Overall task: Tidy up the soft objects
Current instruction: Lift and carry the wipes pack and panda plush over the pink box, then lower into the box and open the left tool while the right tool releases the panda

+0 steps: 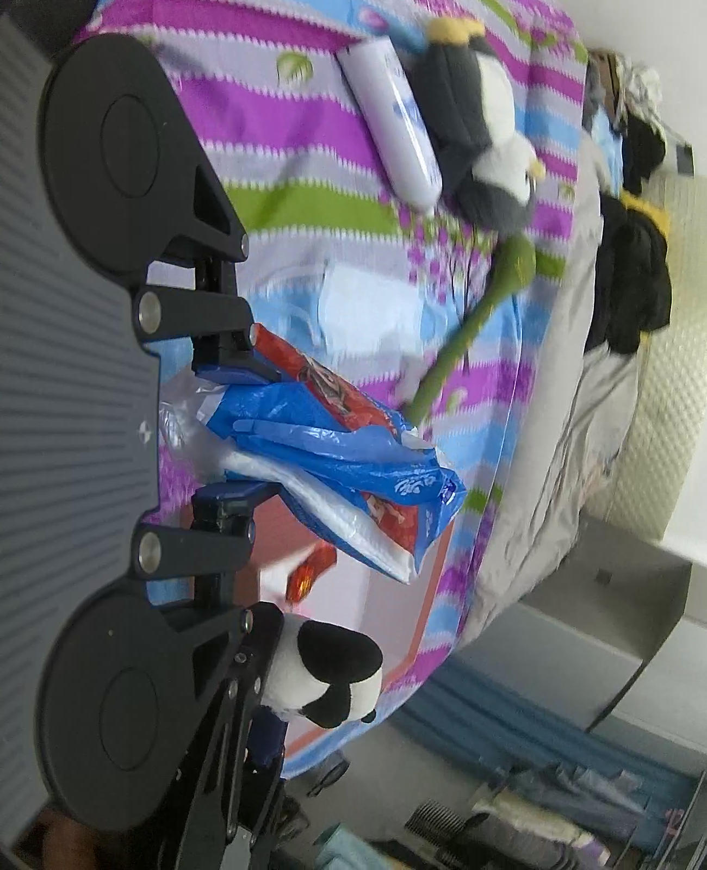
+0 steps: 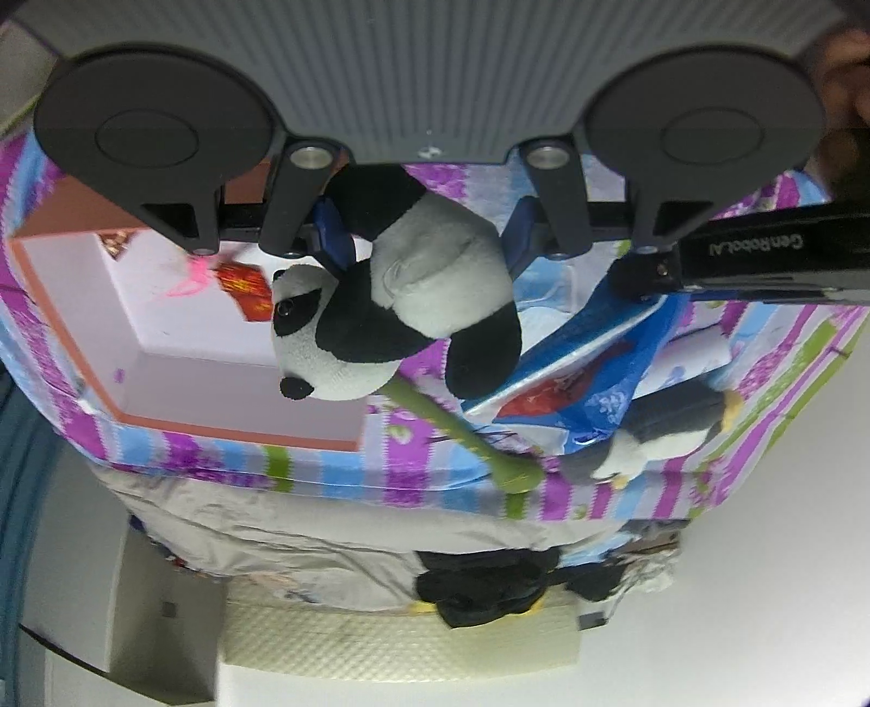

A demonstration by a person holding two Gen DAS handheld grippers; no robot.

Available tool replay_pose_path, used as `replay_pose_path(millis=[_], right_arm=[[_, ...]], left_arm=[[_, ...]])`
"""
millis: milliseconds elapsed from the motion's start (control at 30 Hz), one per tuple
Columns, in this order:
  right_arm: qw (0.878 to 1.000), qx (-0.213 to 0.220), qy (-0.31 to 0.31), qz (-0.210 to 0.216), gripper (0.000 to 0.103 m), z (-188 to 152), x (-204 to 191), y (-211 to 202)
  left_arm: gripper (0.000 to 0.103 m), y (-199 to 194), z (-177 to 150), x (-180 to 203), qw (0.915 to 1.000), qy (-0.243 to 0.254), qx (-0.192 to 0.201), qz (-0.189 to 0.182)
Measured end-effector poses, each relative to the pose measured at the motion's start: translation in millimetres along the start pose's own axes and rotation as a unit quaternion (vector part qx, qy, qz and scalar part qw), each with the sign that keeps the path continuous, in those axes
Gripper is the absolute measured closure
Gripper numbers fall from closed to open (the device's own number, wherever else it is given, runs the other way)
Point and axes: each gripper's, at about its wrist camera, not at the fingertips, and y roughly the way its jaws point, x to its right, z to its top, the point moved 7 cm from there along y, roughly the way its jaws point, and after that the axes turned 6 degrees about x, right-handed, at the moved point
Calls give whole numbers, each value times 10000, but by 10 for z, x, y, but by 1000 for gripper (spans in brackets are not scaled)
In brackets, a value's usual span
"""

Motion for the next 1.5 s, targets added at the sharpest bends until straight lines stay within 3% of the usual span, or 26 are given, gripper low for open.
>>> replay_pose_path(millis=[500,1000,1300,1433,1500], right_arm=[[9954,46,598,-743,42,-27,963,-63],[9890,-442,958,-1041,42,-29,1946,799],[9852,-800,1084,-1057,41,-149,2457,1385],[9836,-953,1183,-968,36,-195,2518,1511],[9830,-978,1226,-959,33,-214,2531,1546]], left_arm=[[63,612,199,865,9964,493,-282,-632],[63,2024,382,1559,9888,732,-964,-872],[63,2878,362,1779,9850,770,-1324,-791],[45,3062,329,1776,9851,661,-1419,-718],[45,3075,313,1776,9851,671,-1407,-721]])
